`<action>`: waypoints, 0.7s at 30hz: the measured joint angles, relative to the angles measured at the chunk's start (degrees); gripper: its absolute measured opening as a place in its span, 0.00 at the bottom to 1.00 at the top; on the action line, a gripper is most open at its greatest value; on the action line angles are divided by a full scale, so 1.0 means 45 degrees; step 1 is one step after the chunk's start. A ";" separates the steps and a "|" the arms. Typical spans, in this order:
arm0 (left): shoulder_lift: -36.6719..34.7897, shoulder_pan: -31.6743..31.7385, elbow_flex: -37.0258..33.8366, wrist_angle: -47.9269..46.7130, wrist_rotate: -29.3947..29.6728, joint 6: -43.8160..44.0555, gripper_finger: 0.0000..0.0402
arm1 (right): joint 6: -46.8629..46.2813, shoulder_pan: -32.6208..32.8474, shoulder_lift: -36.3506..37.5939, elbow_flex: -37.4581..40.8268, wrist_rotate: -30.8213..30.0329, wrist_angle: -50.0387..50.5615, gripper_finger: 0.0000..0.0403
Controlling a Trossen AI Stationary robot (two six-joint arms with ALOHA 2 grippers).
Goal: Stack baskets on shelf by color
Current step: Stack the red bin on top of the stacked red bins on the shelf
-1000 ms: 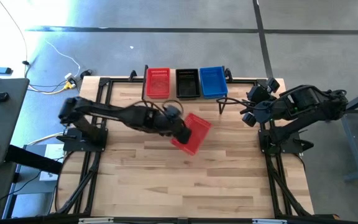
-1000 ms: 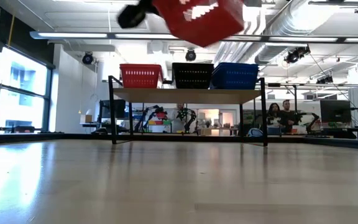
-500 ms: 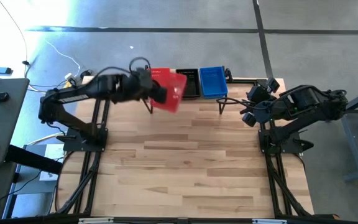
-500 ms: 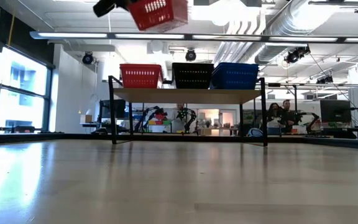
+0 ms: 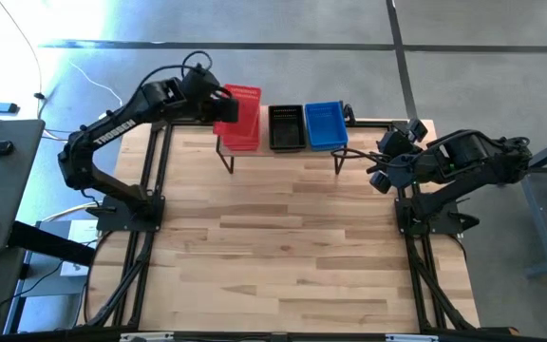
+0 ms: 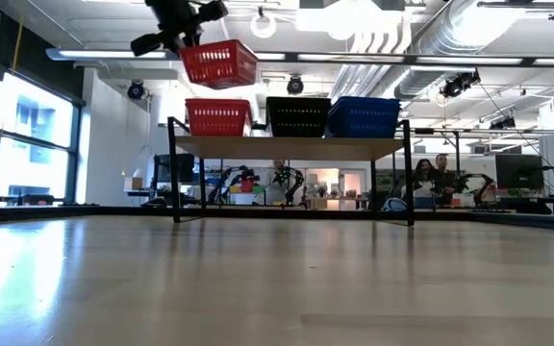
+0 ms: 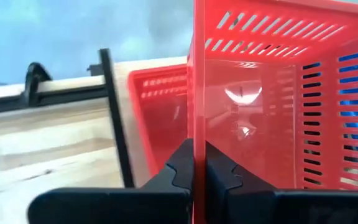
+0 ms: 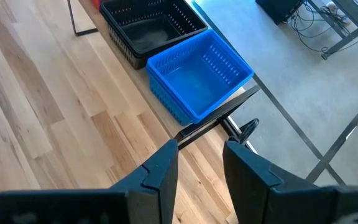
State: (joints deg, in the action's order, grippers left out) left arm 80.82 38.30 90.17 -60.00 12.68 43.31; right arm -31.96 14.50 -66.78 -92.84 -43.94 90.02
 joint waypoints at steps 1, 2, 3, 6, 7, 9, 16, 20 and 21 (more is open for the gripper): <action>0.0013 0.0209 0.0000 -0.0076 -0.0169 0.0001 0.00 | -0.0031 -0.0002 0.0000 0.0000 0.0000 -0.0005 0.28; 0.0015 0.0384 0.0000 -0.0088 -0.0339 0.0010 0.00 | -0.0031 -0.0002 0.0000 0.0000 -0.0002 -0.0002 0.28; 0.0015 0.0515 0.0000 -0.0070 -0.0506 0.0097 0.00 | -0.0031 -0.0004 0.0000 0.0000 0.0000 0.0000 0.28; 0.0063 0.0751 0.0000 -0.0065 -0.0782 0.0227 0.00 | -0.0036 0.0000 0.0000 0.0000 -0.0013 -0.0005 0.28; 0.0128 0.0750 0.0000 -0.0066 -0.0772 0.0230 0.00 | -0.0066 0.0000 0.0003 0.0000 -0.0038 -0.0005 0.28; 0.0362 0.0750 0.0000 -0.0107 -0.0729 0.0238 0.00 | -0.0291 0.0000 0.0000 0.0000 -0.0097 -0.0010 0.28; 0.1336 0.0750 0.0005 -0.0148 -0.0637 0.0619 0.00 | -0.0566 0.0000 0.0000 0.0000 -0.0102 -0.0005 0.28; 0.1567 0.0750 0.0005 -0.0159 -0.0470 0.0971 0.00 | -0.0304 0.0000 0.0000 0.0000 -0.0102 -0.0005 0.28; 0.1582 0.0750 0.0005 -0.0169 -0.0398 0.1045 0.00 | -0.0251 0.0000 0.0000 0.0000 -0.0102 -0.0005 0.28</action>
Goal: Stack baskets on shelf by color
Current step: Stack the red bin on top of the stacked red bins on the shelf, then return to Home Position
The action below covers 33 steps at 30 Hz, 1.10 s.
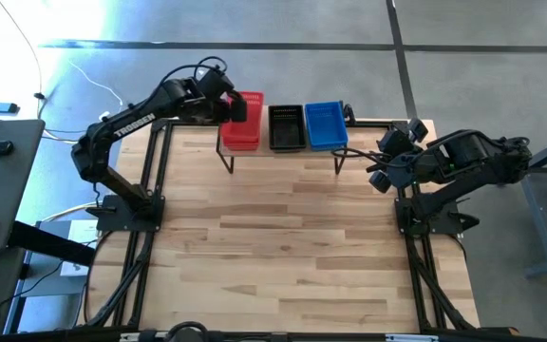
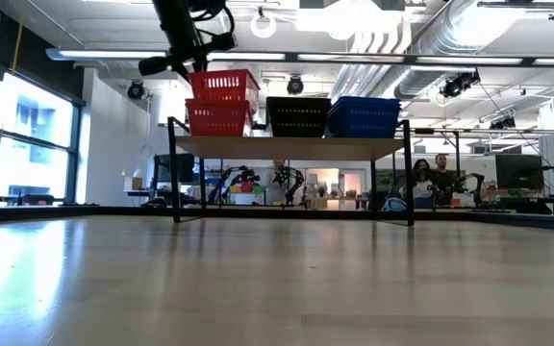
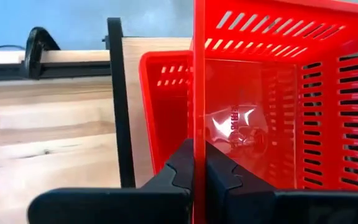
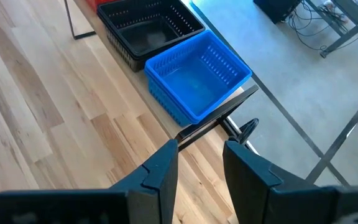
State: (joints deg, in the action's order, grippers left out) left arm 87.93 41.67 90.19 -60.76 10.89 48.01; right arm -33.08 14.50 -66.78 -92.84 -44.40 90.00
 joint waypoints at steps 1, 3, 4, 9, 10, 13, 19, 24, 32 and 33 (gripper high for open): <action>0.0016 -0.0001 0.0000 -0.0053 0.0050 0.0127 0.00 | -0.0004 0.0000 0.0000 0.0000 0.0000 0.0000 0.28; 0.0040 -0.0017 0.0000 -0.0330 0.0302 0.0452 0.00 | 0.0001 -0.0004 0.0000 0.0000 0.0000 0.0000 0.28; 0.0040 -0.0049 0.0000 -0.0435 0.0472 0.0657 0.00 | 0.0001 -0.0002 0.0003 0.0000 0.0000 0.0000 0.28; 0.0040 -0.0221 0.0001 -0.0541 0.0787 0.0974 0.00 | 0.0030 0.0000 0.0001 0.0000 0.0015 0.0000 0.28; 0.0040 -0.0238 0.0000 -0.0543 0.0832 0.0989 0.00 | 0.0052 -0.0004 0.0004 0.0000 0.0015 0.0000 0.28; 0.0040 -0.0301 0.0001 -0.0547 0.1016 0.1010 0.00 | 0.0127 -0.0005 0.0000 0.0000 0.0019 0.0000 0.28; 0.0040 -0.0296 0.0003 -0.0547 0.1153 0.1288 0.00 | 0.0127 0.0000 0.0000 0.0000 0.0024 0.0000 0.28; 0.0040 -0.0296 0.0002 -0.0545 0.1336 0.1296 0.04 | 0.0127 0.0000 0.0000 0.0000 0.0029 0.0003 0.28; 0.0040 -0.0287 0.0004 -0.0533 0.1441 0.1157 0.18 | 0.0122 -0.0002 0.0000 0.0000 0.0078 0.0000 0.28; 0.0040 -0.0287 0.0003 -0.0519 0.1441 0.1000 0.19 | 0.0118 0.0000 0.0000 0.0000 0.0078 0.0002 0.28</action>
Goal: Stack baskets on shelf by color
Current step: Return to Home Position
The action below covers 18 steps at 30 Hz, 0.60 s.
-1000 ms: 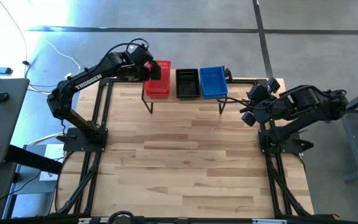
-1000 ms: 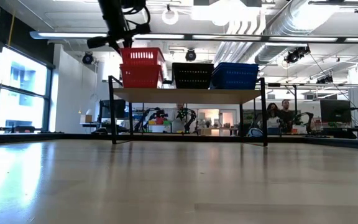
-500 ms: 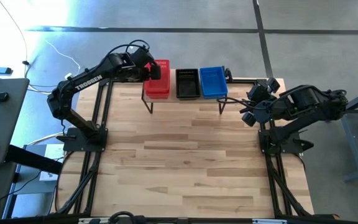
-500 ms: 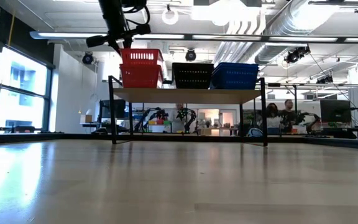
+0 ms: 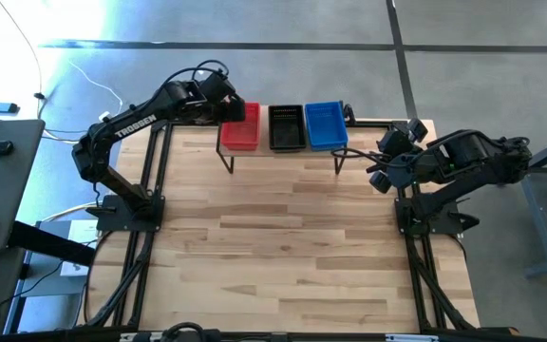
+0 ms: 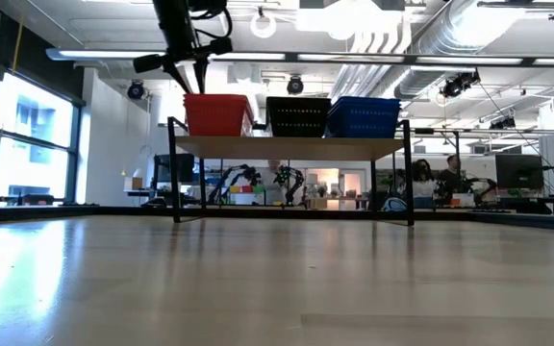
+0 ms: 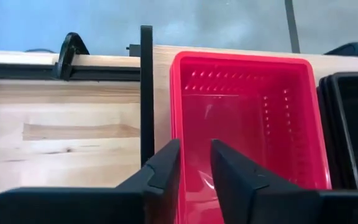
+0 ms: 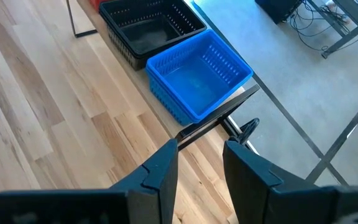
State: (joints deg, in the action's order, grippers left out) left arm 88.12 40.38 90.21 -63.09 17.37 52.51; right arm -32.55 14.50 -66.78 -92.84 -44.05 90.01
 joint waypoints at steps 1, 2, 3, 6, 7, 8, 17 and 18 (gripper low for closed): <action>0.0000 0.0000 -0.0003 0.0016 0.0002 -0.0163 0.21 | -0.0039 0.0000 0.0000 0.0000 0.0000 0.0002 0.28; 0.0000 0.0000 -0.0001 0.0016 -0.0006 -0.0330 0.22 | -0.0085 -0.0004 0.0000 0.0000 0.0000 -0.0002 0.28; -0.0004 0.0023 -0.0003 0.0016 -0.0046 -0.0522 0.23 | -0.0114 0.0000 0.0000 0.0000 0.0000 0.0000 0.28; -0.0151 0.0147 -0.0003 0.0016 -0.0434 -0.1260 0.26 | -0.0136 -0.0002 0.0000 0.0000 0.0000 0.0002 0.28; -0.0239 0.0186 -0.0001 0.0043 -0.0565 -0.1535 0.26 | -0.0140 -0.0002 0.0003 0.0000 0.0007 0.0002 0.28; -0.0329 0.0191 0.0002 0.0103 -0.0694 -0.1800 0.27 | -0.0208 -0.0002 0.0002 0.0000 0.0015 0.0002 0.28; -0.1471 -0.0212 0.0002 0.0103 -0.2299 -0.4683 0.27 | -0.1403 0.0000 0.0000 0.0000 0.0039 -0.0041 0.28; -0.1635 -0.0328 0.0002 0.0100 -0.2462 -0.5106 0.27 | -0.1523 -0.0001 0.0000 0.0000 0.0039 -0.0097 0.28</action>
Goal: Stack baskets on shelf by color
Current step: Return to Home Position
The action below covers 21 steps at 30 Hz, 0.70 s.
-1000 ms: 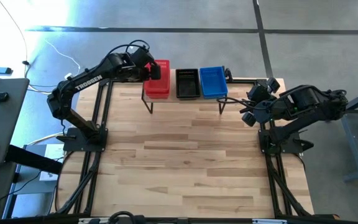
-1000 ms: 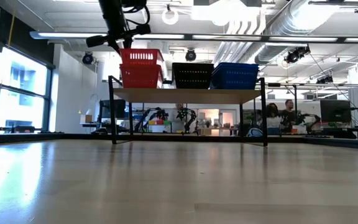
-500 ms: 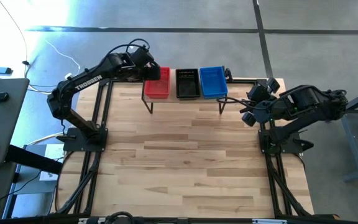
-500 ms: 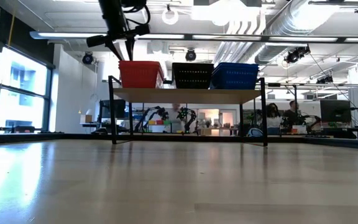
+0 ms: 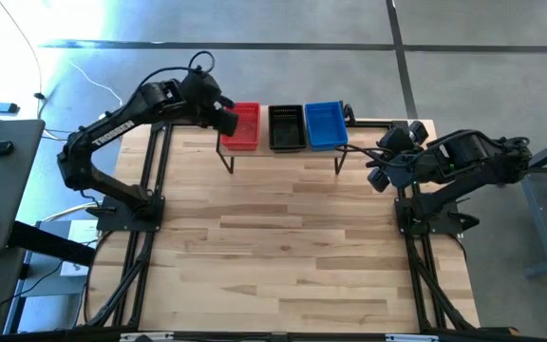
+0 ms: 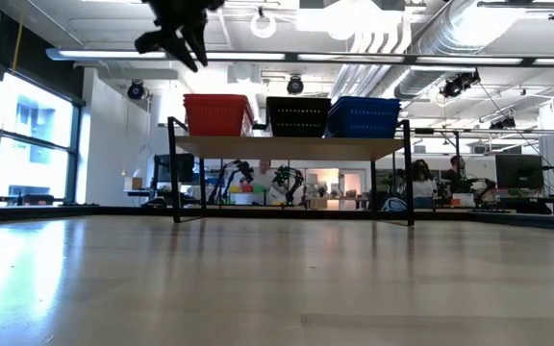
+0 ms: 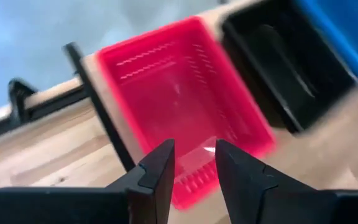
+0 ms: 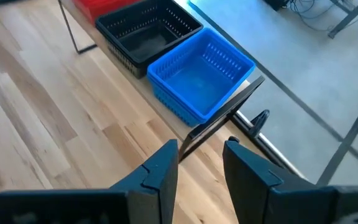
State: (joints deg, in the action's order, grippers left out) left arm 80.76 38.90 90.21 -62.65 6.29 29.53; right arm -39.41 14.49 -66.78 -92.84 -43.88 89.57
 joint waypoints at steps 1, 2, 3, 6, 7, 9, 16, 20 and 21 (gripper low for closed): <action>-0.0155 -0.0128 0.0000 -0.0006 -0.0093 -0.0388 0.27 | -0.0178 -0.0003 0.0000 0.0000 -0.0001 -0.0061 0.28; -0.0313 -0.0269 -0.0001 -0.0016 -0.0153 -0.0750 0.27 | -0.0344 0.0002 0.0000 0.0000 -0.0005 -0.0133 0.28; -0.0483 -0.0428 -0.0051 0.0014 -0.0162 -0.1012 0.27 | -0.0522 0.0001 0.0000 0.0000 -0.0005 -0.0213 0.28; -0.1097 -0.0989 -0.0635 0.0038 -0.0153 -0.1521 0.27 | -0.1204 0.0002 0.0000 0.0000 -0.0005 -0.0383 0.28; -0.1335 -0.1160 -0.0993 0.0092 -0.0154 -0.1609 0.27 | -0.1435 0.0002 0.0000 0.0000 -0.0009 -0.0463 0.28; -0.1885 -0.1460 -0.1876 0.0597 -0.0221 -0.1700 0.27 | -0.1894 0.0002 0.0000 0.0000 -0.0080 -0.0675 0.28; -0.4447 -0.2087 -0.5703 0.4069 -0.2113 -0.1708 0.24 | -0.2576 -0.0002 0.0000 0.0000 -0.0151 -0.2046 0.28; -0.5888 -0.2284 -0.7727 0.5960 -0.3569 -0.1831 0.22 | -0.2241 0.0002 0.0000 0.0000 -0.0179 -0.2999 0.28; -0.6229 -0.2305 -0.8167 0.6340 -0.3846 -0.1954 0.21 | -0.2101 0.0002 0.0000 0.0000 -0.0192 -0.3229 0.28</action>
State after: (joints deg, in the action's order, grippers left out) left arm 52.73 28.53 53.46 -34.12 -11.01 20.74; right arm -48.86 14.50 -66.78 -92.84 -44.74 75.04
